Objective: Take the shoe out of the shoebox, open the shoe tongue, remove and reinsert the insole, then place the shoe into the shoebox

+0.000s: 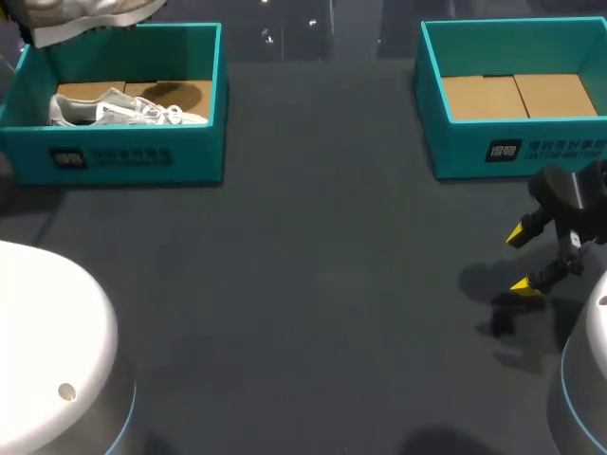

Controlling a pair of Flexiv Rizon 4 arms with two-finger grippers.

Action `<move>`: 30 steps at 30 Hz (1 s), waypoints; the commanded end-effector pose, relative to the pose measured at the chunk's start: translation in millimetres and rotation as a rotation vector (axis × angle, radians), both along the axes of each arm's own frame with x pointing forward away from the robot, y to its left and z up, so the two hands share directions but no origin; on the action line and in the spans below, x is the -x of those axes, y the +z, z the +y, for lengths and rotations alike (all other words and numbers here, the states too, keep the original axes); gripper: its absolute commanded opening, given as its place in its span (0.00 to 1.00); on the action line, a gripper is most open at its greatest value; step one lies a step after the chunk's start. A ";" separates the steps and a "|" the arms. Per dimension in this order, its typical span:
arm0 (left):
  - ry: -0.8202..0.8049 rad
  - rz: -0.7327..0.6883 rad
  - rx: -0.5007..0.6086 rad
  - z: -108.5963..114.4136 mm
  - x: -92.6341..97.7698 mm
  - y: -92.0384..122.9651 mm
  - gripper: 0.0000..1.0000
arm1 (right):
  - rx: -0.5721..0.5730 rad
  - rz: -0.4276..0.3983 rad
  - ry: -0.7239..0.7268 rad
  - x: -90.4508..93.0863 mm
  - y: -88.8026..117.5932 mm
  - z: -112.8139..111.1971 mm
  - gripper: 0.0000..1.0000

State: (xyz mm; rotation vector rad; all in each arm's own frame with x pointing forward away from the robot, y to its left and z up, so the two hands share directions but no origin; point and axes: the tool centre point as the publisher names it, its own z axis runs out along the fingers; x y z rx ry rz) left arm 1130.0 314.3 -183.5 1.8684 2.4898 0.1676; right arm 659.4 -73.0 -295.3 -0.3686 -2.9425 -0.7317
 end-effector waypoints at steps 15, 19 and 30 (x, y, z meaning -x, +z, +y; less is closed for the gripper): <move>-0.306 -0.078 -0.051 -7.1 -19.7 -22.4 0.00 | 0.003 -0.001 -0.001 1.1 0.1 0.3 1.00; -0.308 -0.073 -0.081 -11.3 -32.3 -37.0 0.00 | 0.003 -0.001 -0.001 1.1 0.1 0.3 1.00; -0.291 -0.012 -0.086 -11.6 -43.4 -54.8 0.00 | 0.003 -0.001 -0.001 1.1 0.1 0.3 1.00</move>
